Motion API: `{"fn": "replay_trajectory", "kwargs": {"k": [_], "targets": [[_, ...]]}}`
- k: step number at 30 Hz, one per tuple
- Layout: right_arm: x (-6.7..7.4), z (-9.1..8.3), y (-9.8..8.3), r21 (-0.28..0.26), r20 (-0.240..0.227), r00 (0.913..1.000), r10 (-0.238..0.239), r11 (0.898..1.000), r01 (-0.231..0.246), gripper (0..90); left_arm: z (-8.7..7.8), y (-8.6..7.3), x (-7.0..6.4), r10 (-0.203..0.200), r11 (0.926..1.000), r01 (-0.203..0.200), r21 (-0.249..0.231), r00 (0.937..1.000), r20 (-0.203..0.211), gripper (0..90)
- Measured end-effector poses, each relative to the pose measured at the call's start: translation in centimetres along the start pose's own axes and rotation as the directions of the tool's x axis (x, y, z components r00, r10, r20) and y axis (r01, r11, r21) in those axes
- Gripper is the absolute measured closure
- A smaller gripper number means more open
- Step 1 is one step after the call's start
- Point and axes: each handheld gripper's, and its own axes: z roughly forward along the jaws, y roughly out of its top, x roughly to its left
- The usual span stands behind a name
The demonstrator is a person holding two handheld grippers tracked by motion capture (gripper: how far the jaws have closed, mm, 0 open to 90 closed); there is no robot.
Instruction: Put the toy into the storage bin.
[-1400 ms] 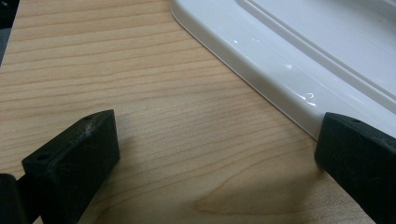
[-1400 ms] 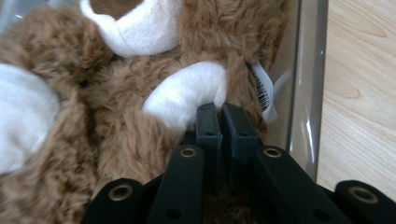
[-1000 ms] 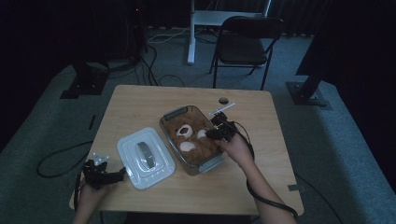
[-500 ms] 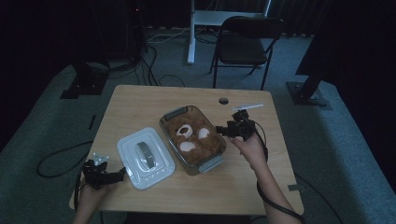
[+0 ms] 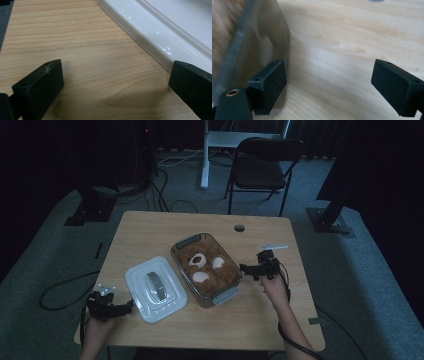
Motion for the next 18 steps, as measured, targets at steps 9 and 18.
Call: {"fn": "replay_trajectory", "kwargs": {"k": [9,18], "targets": [[-0.6,1.8,-3.3,-0.013,0.034,0.9993,0.013,1.000,-0.013,12.2,-3.0,2.0,-2.5,-0.018,0.9974,0.025,-0.068,0.9951,0.097,0.3],[-0.7,2.8,-4.6,-0.029,0.046,0.9986,0.027,0.999,-0.025,12.2,-2.7,4.1,-6.0,0.043,0.9972,-0.034,-0.067,0.9894,0.139,0.3]]}}
